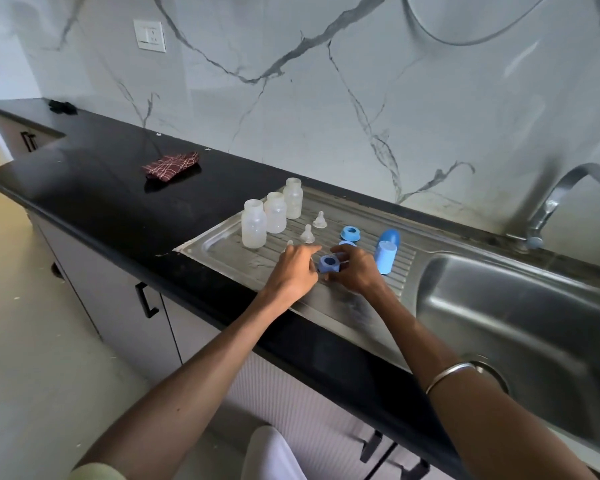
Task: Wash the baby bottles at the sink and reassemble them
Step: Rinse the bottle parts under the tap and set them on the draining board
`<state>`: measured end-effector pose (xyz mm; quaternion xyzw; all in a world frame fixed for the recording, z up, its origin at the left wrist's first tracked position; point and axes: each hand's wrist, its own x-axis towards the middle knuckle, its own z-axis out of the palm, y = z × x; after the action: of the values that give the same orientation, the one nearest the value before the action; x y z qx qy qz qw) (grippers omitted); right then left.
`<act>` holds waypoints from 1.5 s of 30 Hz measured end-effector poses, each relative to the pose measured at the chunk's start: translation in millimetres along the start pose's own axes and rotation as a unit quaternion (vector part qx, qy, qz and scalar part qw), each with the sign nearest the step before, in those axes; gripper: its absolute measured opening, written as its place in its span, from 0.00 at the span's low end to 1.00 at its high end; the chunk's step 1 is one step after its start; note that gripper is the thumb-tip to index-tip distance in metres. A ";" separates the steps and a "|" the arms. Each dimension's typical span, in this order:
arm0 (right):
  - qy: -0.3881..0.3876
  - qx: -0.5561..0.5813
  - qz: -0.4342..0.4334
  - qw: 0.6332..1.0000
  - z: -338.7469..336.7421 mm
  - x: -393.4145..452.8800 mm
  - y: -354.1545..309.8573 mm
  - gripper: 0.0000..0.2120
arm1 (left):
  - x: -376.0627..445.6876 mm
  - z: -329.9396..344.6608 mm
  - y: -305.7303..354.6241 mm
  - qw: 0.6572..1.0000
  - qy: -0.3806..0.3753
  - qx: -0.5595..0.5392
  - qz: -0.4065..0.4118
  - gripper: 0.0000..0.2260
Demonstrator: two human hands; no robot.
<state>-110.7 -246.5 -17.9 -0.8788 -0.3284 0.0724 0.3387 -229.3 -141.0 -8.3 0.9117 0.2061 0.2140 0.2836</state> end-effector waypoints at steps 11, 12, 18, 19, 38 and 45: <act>0.039 0.015 -0.022 0.999 -61.5 -31.6 32.3 0.18 | -7.3 13.0 54.7 0.996 0.017 -0.030 0.084 0.23; 0.045 0.017 -0.023 0.999 -70.8 -36.3 37.6 0.16 | -7.0 18.5 63.2 0.995 0.016 -0.035 0.096 0.23; 0.077 0.009 0.011 0.997 -130.0 -71.8 80.8 0.12 | -6.3 64.0 120.6 0.986 -0.023 -0.078 0.143 0.19; 0.088 0.006 0.019 0.996 -138.6 -78.1 90.4 0.12 | -7.3 71.2 130.7 0.985 -0.032 -0.079 0.150 0.20; -0.029 -0.075 0.191 0.978 -225.6 -147.5 260.5 0.10 | 13.7 240.5 236.1 0.930 -0.276 -0.010 0.243 0.15; -0.127 -0.100 0.238 0.958 -229.8 -161.0 297.9 0.07 | 19.5 268.7 246.0 0.891 -0.365 0.038 0.266 0.11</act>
<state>2.5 -638.5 -50.1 -0.9442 -0.1562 0.2291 0.1778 -14.4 -432.1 -54.9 0.9564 -0.1543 -0.0741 0.2367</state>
